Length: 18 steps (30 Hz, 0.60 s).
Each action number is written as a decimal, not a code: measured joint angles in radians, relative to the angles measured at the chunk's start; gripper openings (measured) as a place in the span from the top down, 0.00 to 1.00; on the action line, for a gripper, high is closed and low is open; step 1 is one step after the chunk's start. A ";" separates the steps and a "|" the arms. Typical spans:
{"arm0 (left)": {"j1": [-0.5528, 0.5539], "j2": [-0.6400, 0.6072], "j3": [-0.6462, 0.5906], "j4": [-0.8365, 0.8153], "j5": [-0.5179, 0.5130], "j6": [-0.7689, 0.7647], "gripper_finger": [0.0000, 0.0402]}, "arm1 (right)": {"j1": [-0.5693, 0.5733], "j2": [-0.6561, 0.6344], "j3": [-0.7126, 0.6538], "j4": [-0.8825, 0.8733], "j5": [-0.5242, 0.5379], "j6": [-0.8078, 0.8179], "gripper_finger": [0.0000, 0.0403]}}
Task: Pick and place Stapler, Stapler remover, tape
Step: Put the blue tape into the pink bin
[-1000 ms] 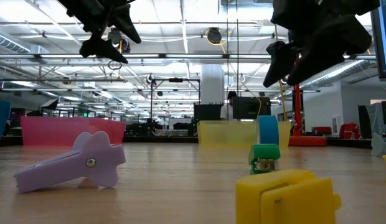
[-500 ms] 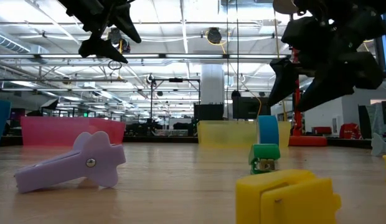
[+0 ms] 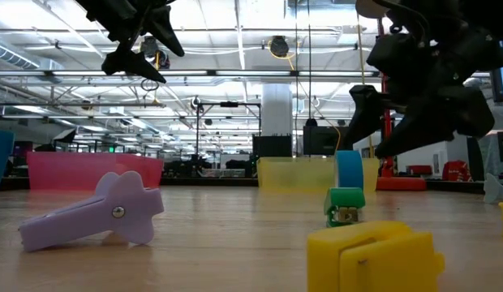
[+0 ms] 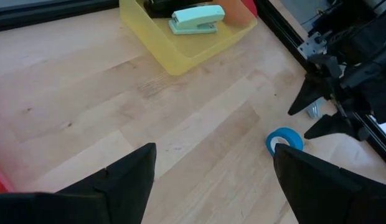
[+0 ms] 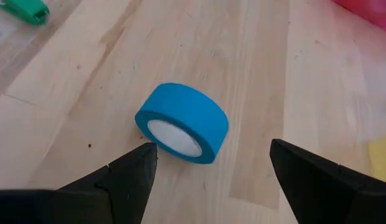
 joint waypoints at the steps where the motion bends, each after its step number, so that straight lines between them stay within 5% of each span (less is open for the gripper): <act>1: 0.000 0.000 0.000 0.000 0.000 0.000 0.19 | 0.000 0.015 0.000 0.014 0.000 -0.007 0.25; 18: 0.000 0.000 0.000 0.003 0.000 0.013 0.22 | 0.000 0.132 0.000 0.182 0.003 -0.018 0.25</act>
